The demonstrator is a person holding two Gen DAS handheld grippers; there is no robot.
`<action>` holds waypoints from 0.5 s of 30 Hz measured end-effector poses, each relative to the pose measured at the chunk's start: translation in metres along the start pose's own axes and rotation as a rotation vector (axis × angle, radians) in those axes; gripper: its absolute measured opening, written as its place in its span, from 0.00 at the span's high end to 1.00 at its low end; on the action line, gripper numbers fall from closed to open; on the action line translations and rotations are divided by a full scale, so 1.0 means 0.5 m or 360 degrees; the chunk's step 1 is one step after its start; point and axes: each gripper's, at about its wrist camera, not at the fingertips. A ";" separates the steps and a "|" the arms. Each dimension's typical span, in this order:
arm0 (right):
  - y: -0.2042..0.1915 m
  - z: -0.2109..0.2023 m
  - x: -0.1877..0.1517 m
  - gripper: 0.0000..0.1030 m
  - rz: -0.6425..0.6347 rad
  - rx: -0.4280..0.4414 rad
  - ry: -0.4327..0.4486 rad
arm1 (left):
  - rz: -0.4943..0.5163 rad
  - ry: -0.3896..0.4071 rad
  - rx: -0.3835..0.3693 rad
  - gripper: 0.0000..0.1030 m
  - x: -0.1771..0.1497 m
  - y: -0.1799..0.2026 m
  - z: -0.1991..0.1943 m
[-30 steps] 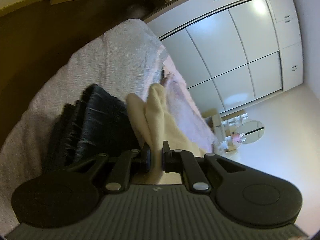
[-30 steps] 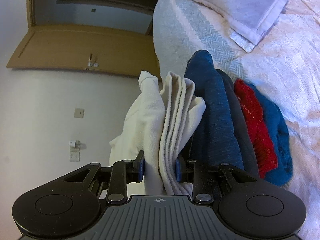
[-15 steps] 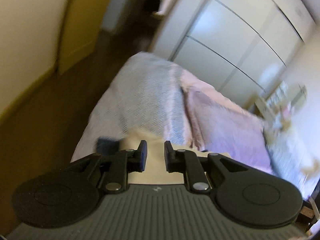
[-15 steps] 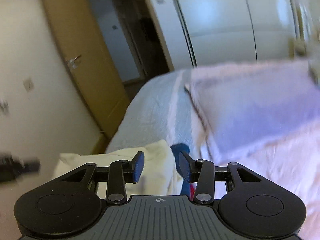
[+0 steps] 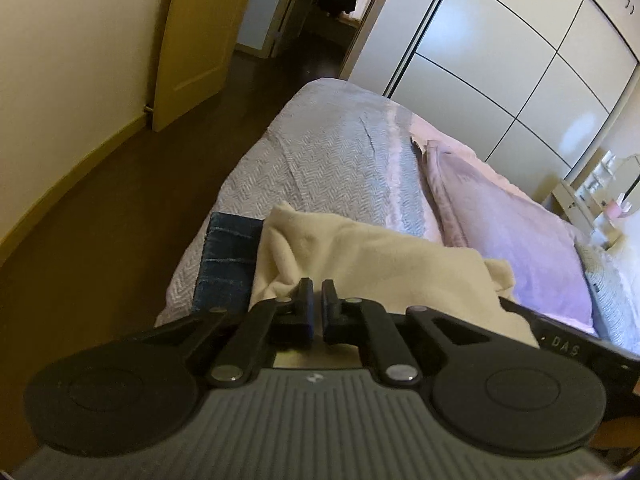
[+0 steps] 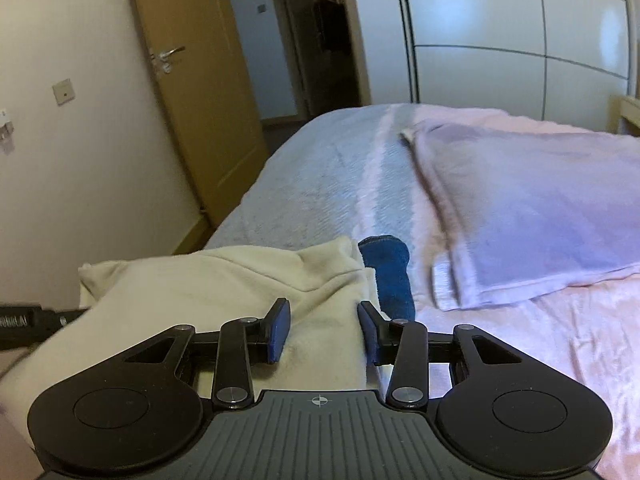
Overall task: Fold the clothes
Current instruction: 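Carry the folded shirt with both grippers onto the jeans atop the clothes stack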
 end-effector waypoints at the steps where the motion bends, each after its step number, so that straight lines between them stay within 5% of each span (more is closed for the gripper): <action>1: -0.002 -0.003 0.000 0.60 -0.0009 -0.0008 -0.0006 | 0.0002 -0.0017 -0.0005 0.95 0.008 0.001 -0.004; 5: 0.008 -0.040 0.030 0.59 0.0070 0.0024 -0.0018 | -0.0036 0.0008 -0.0013 0.95 0.051 0.002 -0.044; 8: 0.013 -0.076 0.068 0.59 0.0094 0.0039 0.0098 | -0.0015 0.0093 -0.0015 0.95 0.090 0.007 -0.065; 11: 0.007 -0.055 0.103 0.59 0.0086 0.0023 0.0102 | 0.0055 0.0049 0.0022 0.94 0.121 0.013 -0.030; 15: 0.017 0.042 0.102 0.59 0.0100 -0.0015 -0.0229 | 0.0059 -0.0118 0.0029 0.97 0.109 -0.012 0.032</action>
Point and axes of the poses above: each gripper's, at about its wrist camera, not at the fingertips, and z roughly the way its jaws point, y to its right, x to its top, and after that the axes turned 15 degrees about z, right-handed
